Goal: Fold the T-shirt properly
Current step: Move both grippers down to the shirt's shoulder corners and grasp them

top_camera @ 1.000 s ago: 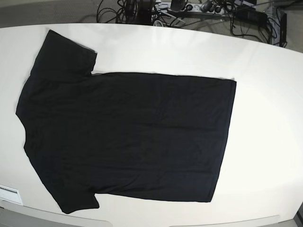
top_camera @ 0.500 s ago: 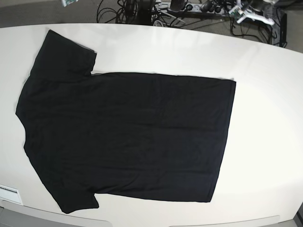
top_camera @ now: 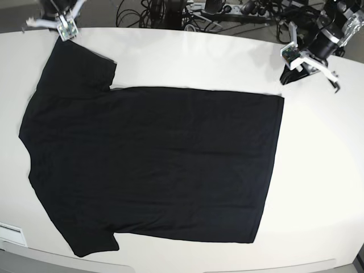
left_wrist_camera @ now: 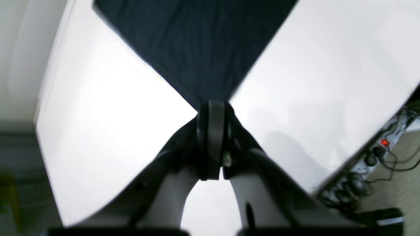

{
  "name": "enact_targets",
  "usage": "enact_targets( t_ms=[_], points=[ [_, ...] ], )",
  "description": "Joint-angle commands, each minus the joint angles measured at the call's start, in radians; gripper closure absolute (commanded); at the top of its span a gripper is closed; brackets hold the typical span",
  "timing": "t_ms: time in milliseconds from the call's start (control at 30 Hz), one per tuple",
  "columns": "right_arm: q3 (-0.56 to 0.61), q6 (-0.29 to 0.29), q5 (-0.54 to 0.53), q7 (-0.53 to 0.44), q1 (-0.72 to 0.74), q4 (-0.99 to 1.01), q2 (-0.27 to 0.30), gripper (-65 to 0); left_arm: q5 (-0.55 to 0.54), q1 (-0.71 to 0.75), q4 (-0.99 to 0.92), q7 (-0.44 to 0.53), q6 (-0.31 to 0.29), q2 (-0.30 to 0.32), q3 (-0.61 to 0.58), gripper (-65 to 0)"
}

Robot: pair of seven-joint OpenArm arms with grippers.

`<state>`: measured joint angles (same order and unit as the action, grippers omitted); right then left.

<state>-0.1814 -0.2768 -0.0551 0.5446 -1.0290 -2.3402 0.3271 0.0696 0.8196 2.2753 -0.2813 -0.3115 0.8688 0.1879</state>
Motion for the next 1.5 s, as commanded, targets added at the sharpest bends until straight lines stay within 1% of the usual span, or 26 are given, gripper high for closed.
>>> enact_targets(
  t_ms=[0,33,100,167,267,300,367,400,433,467,533,633,733,867,900,933,967,1033,1067,1167,1200,1233,1333,1467],
  points=[
    [-0.002,-0.019,-0.023,-0.011,0.003,-0.016,0.003,0.0,0.013,-0.037,-0.012,0.030,-0.009,0.038,-0.019,0.0],
    [0.000,-0.042,-0.038,-0.010,0.022,-0.016,0.003,0.0,0.036,-0.073,-0.039,0.043,-0.031,0.063,-0.049,0.0],
    [0.010,-0.077,-0.050,-0.010,0.051,-0.016,0.003,0.0,0.095,-0.148,-0.106,0.080,-0.047,0.117,-0.123,0.0],
    [0.014,-0.084,-0.049,-0.010,0.080,-0.011,0.004,0.0,0.148,-0.229,-0.181,0.130,-0.057,0.164,-0.208,0.0],
    [0.014,-0.086,-0.049,-0.010,0.098,0.032,0.006,0.0,0.213,-0.349,-0.284,0.193,-0.085,0.214,-0.338,0.0],
    [0.014,-0.086,-0.050,-0.010,0.098,0.033,0.006,0.0,0.222,-0.383,-0.315,0.204,-0.086,0.224,-0.379,-7.2],
    [0.014,-0.087,-0.050,-0.010,0.098,0.032,0.006,0.0,0.241,-0.448,-0.373,0.206,-0.086,0.238,-0.459,-26.7],
    [0.014,-0.087,-0.050,-0.010,0.098,0.032,0.006,0.0,0.248,-0.478,-0.398,0.207,-0.087,0.241,-0.497,-33.9],
    [0.014,-0.087,-0.050,-0.010,0.098,0.032,0.006,0.0,0.248,-0.510,-0.421,0.207,-0.087,0.243,-0.538,-36.7],
    [0.014,-0.087,-0.050,-0.010,0.098,0.032,0.006,0.0,0.248,-0.543,-0.442,0.207,-0.088,0.242,-0.581,-36.8],
    [0.014,-0.087,-0.050,-0.010,0.098,0.032,0.006,0.0,0.251,-0.613,-0.481,0.207,-0.090,0.242,-0.676,-36.8],
    [0.014,-0.086,-0.050,-0.009,0.098,0.032,0.006,0.0,0.307,-0.707,-0.529,0.208,-0.089,0.242,-0.815,-36.7],
    [0.014,-0.086,-0.050,-0.010,0.098,0.032,0.005,0.0,0.354,-0.792,-0.565,0.230,-0.086,0.242,-0.947,-36.7],
    [0.014,-0.085,-0.050,-0.010,0.098,0.032,0.006,0.0,0.389,-0.888,-0.583,0.230,-0.042,0.241,-1.087,-36.6],
    [0.014,-0.077,-0.050,-0.010,0.098,0.032,0.006,0.0,0.403,-0.905,-0.583,0.230,-0.032,0.241,-1.111,-36.2],
    [0.014,-0.071,-0.049,-0.011,0.099,0.032,0.006,0.0,0.417,-0.921,-0.582,0.230,-0.015,0.241,-1.130,-32.8],
    [0.014,-0.070,-0.048,-0.011,0.099,0.032,0.006,0.0,0.421,-0.932,-0.582,0.229,0.006,0.241,-1.146,-26.6],
    [0.014,-0.068,-0.042,-0.010,0.114,0.033,0.006,0.0,0.420,-0.945,-0.582,0.220,0.029,0.241,-1.157,-9.0],
    [0.014,-0.069,-0.041,-0.010,0.123,0.035,0.006,-5.0,0.420,-0.949,-0.582,0.220,0.028,0.240,-1.156,-0.5],
    [0.014,-0.111,-0.037,-0.011,0.153,0.060,0.006,-29.4,0.420,-0.950,-0.576,0.194,0.028,0.239,-1.156,0.0],
    [0.014,-0.114,-0.033,-0.011,0.164,0.076,0.006,-34.7,0.419,-0.950,-0.574,0.184,0.028,0.240,-1.156,0.0],
    [0.014,-0.113,-0.022,-0.011,0.176,0.094,0.006,-36.5,0.419,-0.950,-0.571,0.171,0.028,0.240,-1.156,0.0],
    [0.014,-0.109,-0.019,-0.011,0.215,0.171,0.006,-36.4,0.419,-0.950,-0.571,0.168,0.029,0.240,-1.156,0.0],
    [0.014,-0.133,-0.019,-0.010,0.273,0.289,0.009,-36.4,0.412,-0.951,-0.571,0.169,0.029,0.240,-1.156,0.0]
  ],
)
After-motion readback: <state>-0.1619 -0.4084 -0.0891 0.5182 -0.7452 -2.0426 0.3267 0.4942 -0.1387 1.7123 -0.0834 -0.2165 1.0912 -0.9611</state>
